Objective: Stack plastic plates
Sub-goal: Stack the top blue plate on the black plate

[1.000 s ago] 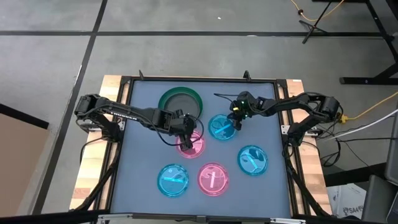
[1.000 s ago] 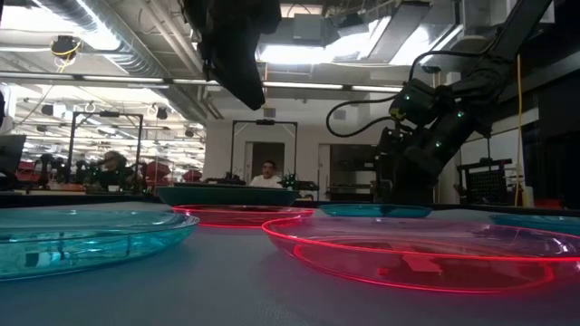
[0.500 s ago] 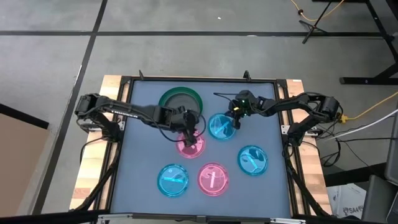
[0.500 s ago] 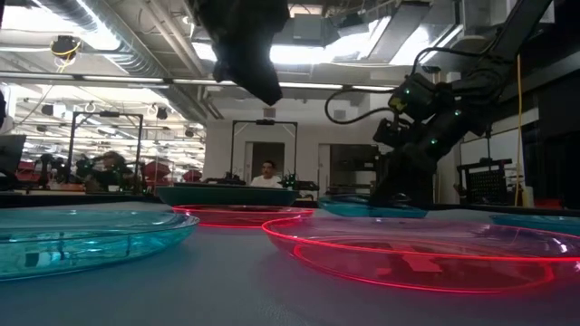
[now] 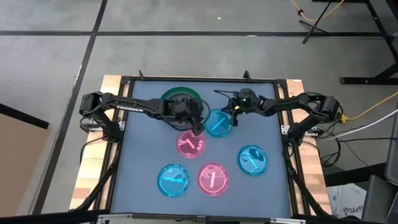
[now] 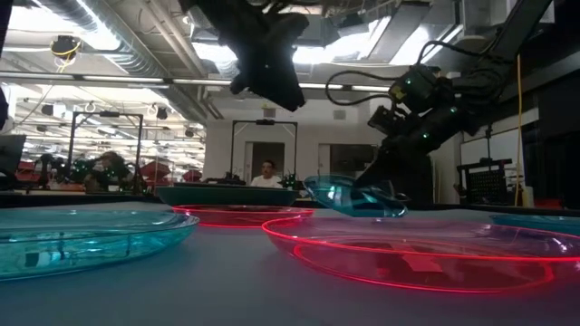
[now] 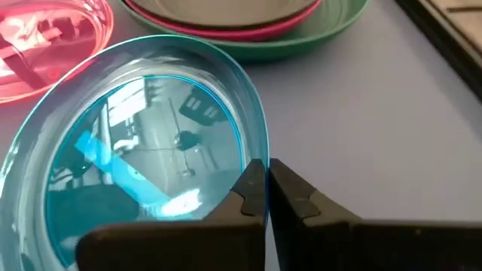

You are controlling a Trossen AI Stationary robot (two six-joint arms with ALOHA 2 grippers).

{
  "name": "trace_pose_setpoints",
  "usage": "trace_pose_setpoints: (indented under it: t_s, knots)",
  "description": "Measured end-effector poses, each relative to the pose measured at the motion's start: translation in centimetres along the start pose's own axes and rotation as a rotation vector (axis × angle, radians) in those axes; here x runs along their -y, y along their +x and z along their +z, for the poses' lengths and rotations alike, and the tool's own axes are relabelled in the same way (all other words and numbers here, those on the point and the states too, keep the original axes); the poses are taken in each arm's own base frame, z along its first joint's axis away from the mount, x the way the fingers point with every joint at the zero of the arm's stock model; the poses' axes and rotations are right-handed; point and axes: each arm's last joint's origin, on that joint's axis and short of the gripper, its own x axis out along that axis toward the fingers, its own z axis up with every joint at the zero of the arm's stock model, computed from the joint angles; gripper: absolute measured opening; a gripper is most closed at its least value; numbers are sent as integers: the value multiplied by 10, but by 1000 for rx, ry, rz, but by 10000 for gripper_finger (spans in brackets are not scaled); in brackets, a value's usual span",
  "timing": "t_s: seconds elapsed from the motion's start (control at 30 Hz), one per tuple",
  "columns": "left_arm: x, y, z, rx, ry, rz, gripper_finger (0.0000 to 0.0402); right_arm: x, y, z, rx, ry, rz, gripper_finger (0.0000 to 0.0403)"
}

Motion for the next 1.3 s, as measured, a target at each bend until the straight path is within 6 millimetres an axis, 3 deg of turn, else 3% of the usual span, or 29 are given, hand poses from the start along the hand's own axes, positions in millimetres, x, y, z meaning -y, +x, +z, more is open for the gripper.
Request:
trace_pose_setpoints:
  t_s: [0.4,0.73,1.3]
  knots:
    - [-18,39,2,5,-50,50,96,1,0,5,52,-34,-9,0]
    - [-26,73,-9,-34,-61,88,96,1,0,7,74,-41,6,0]
    - [-35,94,-16,-60,-98,116,96,1,0,8,83,-43,3,0]
